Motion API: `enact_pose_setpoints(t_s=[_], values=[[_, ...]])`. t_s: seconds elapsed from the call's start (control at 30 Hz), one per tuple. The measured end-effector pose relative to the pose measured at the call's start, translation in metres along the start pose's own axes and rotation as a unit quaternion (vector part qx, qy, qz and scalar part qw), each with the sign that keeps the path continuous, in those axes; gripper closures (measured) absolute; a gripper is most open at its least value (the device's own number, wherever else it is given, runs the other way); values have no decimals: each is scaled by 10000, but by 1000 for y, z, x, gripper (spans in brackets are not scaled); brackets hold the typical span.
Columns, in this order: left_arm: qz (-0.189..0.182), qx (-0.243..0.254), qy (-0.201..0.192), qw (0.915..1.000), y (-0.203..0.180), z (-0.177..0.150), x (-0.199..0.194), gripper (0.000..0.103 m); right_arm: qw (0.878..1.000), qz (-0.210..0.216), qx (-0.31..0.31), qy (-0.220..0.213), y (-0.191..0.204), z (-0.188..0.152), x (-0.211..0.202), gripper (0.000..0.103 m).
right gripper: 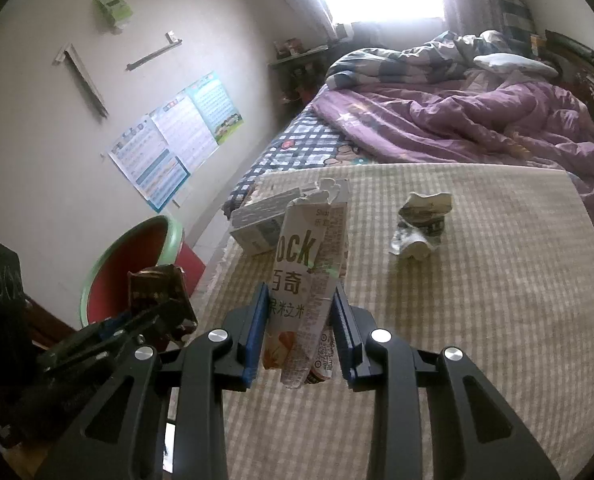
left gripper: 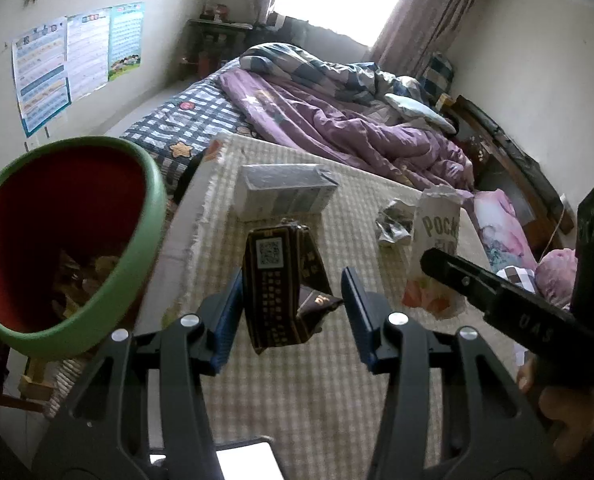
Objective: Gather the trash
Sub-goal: 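Lift the dark wrapper and Pocky box and carry them toward the red bucket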
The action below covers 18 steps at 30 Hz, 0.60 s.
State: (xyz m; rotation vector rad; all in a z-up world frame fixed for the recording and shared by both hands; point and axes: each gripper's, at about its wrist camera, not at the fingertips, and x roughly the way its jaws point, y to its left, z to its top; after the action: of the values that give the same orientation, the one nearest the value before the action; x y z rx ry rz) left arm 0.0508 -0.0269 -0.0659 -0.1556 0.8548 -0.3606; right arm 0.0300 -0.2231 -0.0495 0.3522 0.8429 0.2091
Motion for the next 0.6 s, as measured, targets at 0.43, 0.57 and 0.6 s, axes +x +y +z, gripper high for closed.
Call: enact_pose_setpoints(t_s=[0.43, 0.57, 0.6], values=[[408, -405, -321, 9978, 63, 19, -27, 57, 10000, 88, -41, 10, 33, 0, 17, 72], [465, -429, -363, 9973, 73, 21, -32, 57, 9998, 162, -99, 30, 44, 0, 23, 72], [474, -428, -375, 9973, 76, 22, -33, 57, 9998, 177, -116, 33, 47, 0, 24, 72]])
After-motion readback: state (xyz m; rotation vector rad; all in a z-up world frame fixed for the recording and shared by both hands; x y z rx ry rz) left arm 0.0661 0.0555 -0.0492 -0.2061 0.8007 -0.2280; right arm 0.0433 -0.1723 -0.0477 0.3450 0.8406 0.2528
